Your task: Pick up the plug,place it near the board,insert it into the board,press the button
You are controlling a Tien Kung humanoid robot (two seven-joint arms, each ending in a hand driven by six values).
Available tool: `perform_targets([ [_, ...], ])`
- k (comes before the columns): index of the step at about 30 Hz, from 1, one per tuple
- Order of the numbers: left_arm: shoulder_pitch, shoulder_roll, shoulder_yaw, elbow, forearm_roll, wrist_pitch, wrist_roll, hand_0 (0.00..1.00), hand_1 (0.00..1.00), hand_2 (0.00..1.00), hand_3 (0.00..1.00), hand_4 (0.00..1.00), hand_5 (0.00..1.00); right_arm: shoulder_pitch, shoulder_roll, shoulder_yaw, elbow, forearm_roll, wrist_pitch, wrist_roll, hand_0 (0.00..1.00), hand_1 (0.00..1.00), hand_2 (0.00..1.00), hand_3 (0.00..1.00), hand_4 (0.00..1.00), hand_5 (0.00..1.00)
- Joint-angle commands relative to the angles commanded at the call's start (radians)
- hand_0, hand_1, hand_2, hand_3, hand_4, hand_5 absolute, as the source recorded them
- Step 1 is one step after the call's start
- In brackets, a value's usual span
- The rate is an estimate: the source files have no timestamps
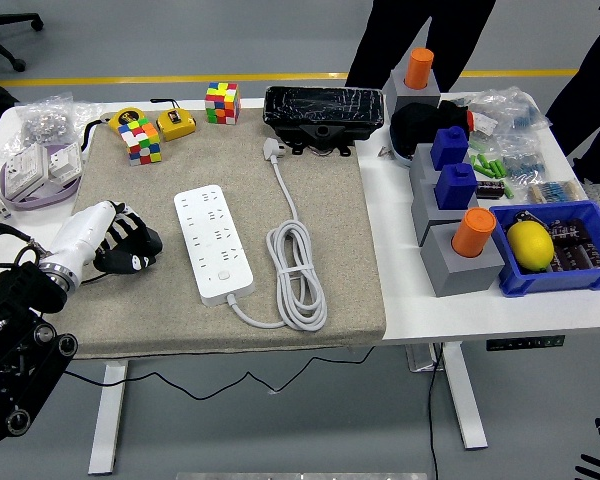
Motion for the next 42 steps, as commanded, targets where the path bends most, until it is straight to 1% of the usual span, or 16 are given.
perform_targets([
  [2, -0.001, 0.0, -0.001, 0.001, -0.002, 0.001, -0.001, 0.429, 0.625, 0.579, 0.545, 0.979, 0.298, 0.0, 0.0, -0.002, 0.0, 0.002, 0.0, 0.0, 0.67, 0.58, 0.601, 0.637, 0.998, 0.998],
  [3, -0.001, 0.001, -0.002, 0.0, -0.003, 0.004, -0.003, 0.599, 0.74, 0.706, 0.646, 0.998, 0.405, 0.0, 0.0, -0.003, 0.0, 0.003, 0.0, 0.0, 0.669, 0.579, 0.601, 0.637, 0.998, 0.998],
  [8, -0.005, 0.005, -0.004, -0.005, -0.005, 0.005, -0.005, 0.599, 0.74, 0.706, 0.646, 0.998, 0.405, 0.001, -0.001, -0.005, 0.0, 0.005, 0.0, 0.0, 0.669, 0.579, 0.601, 0.637, 0.998, 0.998],
  [9, -0.005, 0.005, -0.005, -0.006, -0.004, 0.005, -0.004, 0.623, 0.759, 0.719, 0.691, 0.998, 0.448, 0.001, -0.001, -0.005, 0.0, 0.005, -0.001, 0.0, 0.67, 0.579, 0.6, 0.637, 0.998, 0.998],
  [14, 0.0, 0.005, -0.012, -0.027, -0.003, 0.006, -0.005, 0.623, 0.759, 0.719, 0.691, 0.998, 0.448, 0.0, -0.001, -0.008, 0.0, 0.007, 0.0, -0.001, 0.67, 0.579, 0.6, 0.637, 0.998, 0.998],
  [15, 0.001, 0.005, -0.015, -0.033, -0.007, 0.007, -0.006, 0.718, 0.811, 0.77, 0.752, 0.998, 0.669, 0.0, -0.001, -0.007, 0.0, 0.006, 0.0, -0.001, 0.67, 0.58, 0.6, 0.637, 0.998, 0.998],
  [17, 0.005, 0.001, -0.027, -0.047, -0.02, 0.013, -0.01, 0.718, 0.811, 0.77, 0.752, 0.998, 0.669, 0.0, -0.001, -0.008, 0.0, 0.006, 0.0, -0.002, 0.67, 0.58, 0.6, 0.637, 0.998, 0.998],
  [19, 0.011, -0.009, -0.044, -0.064, -0.059, 0.041, -0.029, 0.718, 0.811, 0.77, 0.752, 0.998, 0.669, 0.001, -0.001, -0.009, 0.0, 0.007, 0.0, -0.001, 0.67, 0.58, 0.6, 0.637, 0.998, 0.998],
  [20, 0.017, -0.017, -0.055, -0.075, -0.105, 0.064, -0.053, 0.718, 0.811, 0.77, 0.752, 0.998, 0.669, 0.001, 0.0, -0.01, 0.0, 0.007, 0.001, 0.0, 0.67, 0.58, 0.6, 0.637, 0.998, 0.998],
  [21, 0.019, -0.02, -0.06, -0.079, -0.127, 0.073, -0.063, 0.969, 0.998, 0.984, 0.977, 0.998, 0.968, 0.001, 0.0, -0.01, 0.0, 0.007, 0.001, 0.0, 0.67, 0.579, 0.6, 0.637, 0.998, 0.998],
  [23, 0.027, -0.035, -0.078, -0.095, -0.213, 0.103, -0.116, 0.969, 0.998, 0.984, 0.977, 0.998, 0.968, 0.001, 0.001, -0.008, 0.0, 0.006, 0.001, -0.001, 0.67, 0.579, 0.6, 0.637, 0.998, 0.998],
  [26, 0.038, -0.052, -0.1, -0.109, -0.325, 0.111, -0.173, 0.969, 0.998, 0.984, 0.977, 0.998, 0.968, 0.0, 0.001, -0.008, 0.0, 0.005, 0.001, 0.0, 0.67, 0.579, 0.6, 0.637, 0.998, 0.998],
  [27, 0.045, -0.068, -0.116, -0.117, -0.364, 0.109, -0.199, 0.998, 0.998, 0.998, 0.998, 0.998, 0.998, 0.0, 0.002, -0.006, 0.0, 0.003, 0.001, 0.0, 0.669, 0.579, 0.6, 0.636, 0.998, 0.998],
  [32, 0.074, -0.124, -0.174, -0.12, -0.572, 0.08, -0.309, 0.998, 0.998, 0.998, 0.998, 0.998, 0.998, -0.004, 0.008, -0.006, 0.0, 0.002, 0.003, 0.002, 0.669, 0.579, 0.6, 0.636, 0.998, 0.998],
  [36, 0.088, -0.134, -0.194, -0.105, -0.743, 0.072, -0.357, 0.998, 0.998, 0.998, 0.998, 0.998, 0.998, -0.006, 0.012, -0.003, 0.0, -0.002, 0.004, 0.003, 0.669, 0.58, 0.6, 0.637, 0.998, 0.998],
  [42, 0.109, -0.149, -0.224, -0.09, -0.993, 0.03, -0.42, 0.998, 0.998, 0.979, 0.973, 0.998, 0.998, -0.006, 0.021, -0.005, 0.0, -0.004, 0.007, 0.006, 0.67, 0.58, 0.601, 0.637, 0.998, 0.998],
])
